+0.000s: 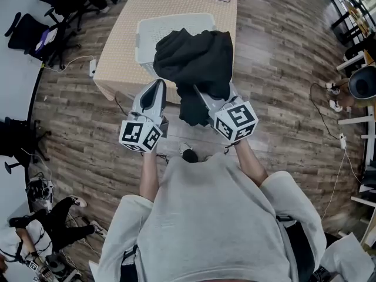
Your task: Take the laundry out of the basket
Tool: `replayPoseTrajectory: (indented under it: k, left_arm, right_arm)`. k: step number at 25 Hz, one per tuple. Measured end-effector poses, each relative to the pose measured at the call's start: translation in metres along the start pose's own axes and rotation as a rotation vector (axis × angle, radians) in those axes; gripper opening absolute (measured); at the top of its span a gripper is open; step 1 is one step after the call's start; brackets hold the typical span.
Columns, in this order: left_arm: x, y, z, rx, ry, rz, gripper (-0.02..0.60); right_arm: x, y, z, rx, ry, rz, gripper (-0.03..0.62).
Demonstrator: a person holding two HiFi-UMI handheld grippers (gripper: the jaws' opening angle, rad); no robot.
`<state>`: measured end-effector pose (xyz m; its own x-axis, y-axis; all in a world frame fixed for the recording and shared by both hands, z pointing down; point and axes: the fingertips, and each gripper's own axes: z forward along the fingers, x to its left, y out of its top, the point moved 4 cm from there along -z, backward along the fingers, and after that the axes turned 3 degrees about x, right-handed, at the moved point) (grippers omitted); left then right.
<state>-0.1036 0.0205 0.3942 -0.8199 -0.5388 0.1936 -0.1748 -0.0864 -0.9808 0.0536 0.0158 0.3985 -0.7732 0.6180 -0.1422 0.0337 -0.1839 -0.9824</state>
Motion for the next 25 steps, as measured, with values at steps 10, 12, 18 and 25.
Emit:
replayPoseTrajectory:
  k: [10, 12, 18, 25]
  left_arm:
    - [-0.113, -0.029, -0.022, 0.01, 0.021, 0.013, 0.012]
    - [-0.108, -0.027, -0.024, 0.007, 0.017, 0.014, 0.012]
    - [-0.092, -0.02, -0.021, 0.006, 0.007, 0.02, 0.012]
    - [-0.099, -0.019, -0.022, 0.004, 0.004, 0.026, 0.012]
  right_arm:
    - [-0.021, -0.022, -0.11, 0.001, 0.01, 0.011, 0.123]
    - [-0.016, -0.022, -0.104, 0.0, 0.008, 0.013, 0.123]
    - [-0.011, -0.017, -0.085, 0.0, 0.007, 0.002, 0.123]
    - [-0.011, -0.017, -0.094, 0.002, -0.001, -0.008, 0.123]
